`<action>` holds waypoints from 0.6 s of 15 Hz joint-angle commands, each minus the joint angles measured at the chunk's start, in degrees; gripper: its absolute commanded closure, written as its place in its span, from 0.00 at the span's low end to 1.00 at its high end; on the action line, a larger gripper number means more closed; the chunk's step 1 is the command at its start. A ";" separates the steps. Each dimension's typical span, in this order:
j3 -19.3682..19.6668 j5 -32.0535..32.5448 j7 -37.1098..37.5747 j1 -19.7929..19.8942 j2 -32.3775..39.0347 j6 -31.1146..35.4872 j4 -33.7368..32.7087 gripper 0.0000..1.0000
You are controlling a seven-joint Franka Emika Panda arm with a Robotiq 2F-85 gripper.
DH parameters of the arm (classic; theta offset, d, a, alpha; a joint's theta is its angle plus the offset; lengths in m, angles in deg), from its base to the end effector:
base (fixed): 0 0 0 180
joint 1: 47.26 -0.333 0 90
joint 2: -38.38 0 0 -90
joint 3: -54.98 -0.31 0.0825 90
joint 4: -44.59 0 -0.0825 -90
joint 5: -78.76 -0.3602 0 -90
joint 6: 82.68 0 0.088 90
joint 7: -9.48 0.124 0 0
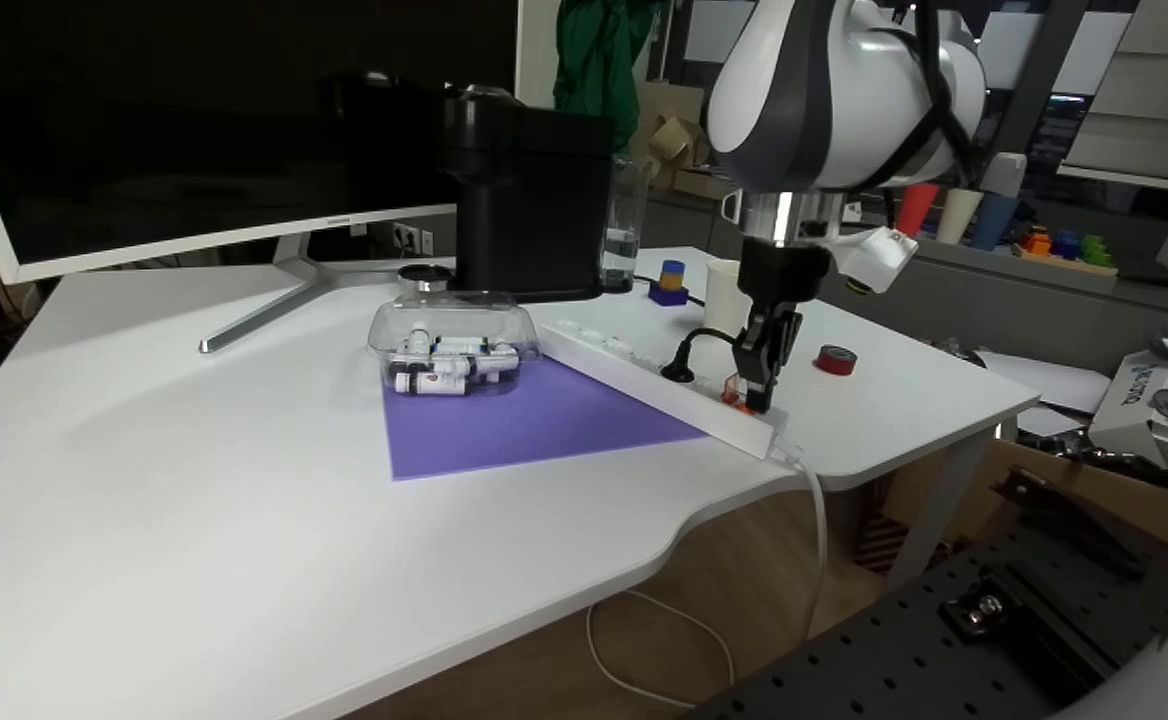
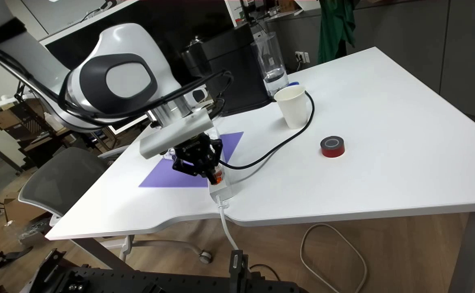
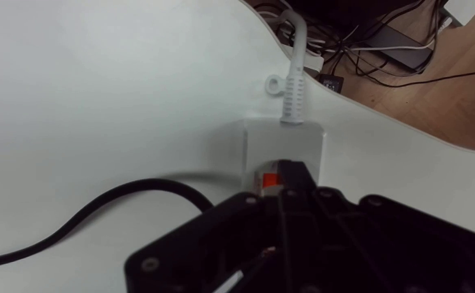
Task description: Flick the switch on the extension cord
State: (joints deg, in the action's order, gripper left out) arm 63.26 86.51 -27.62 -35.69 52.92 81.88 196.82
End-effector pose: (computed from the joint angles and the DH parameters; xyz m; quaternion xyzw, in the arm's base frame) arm 0.3804 -0.1348 0.1541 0.9756 0.2161 -0.0334 0.0216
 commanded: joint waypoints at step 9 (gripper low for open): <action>1.82 2.85 15.30 -2.50 3.21 8.81 0.34 1.00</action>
State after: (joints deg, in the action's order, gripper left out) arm 63.50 86.96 -17.67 -36.48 54.74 88.52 197.35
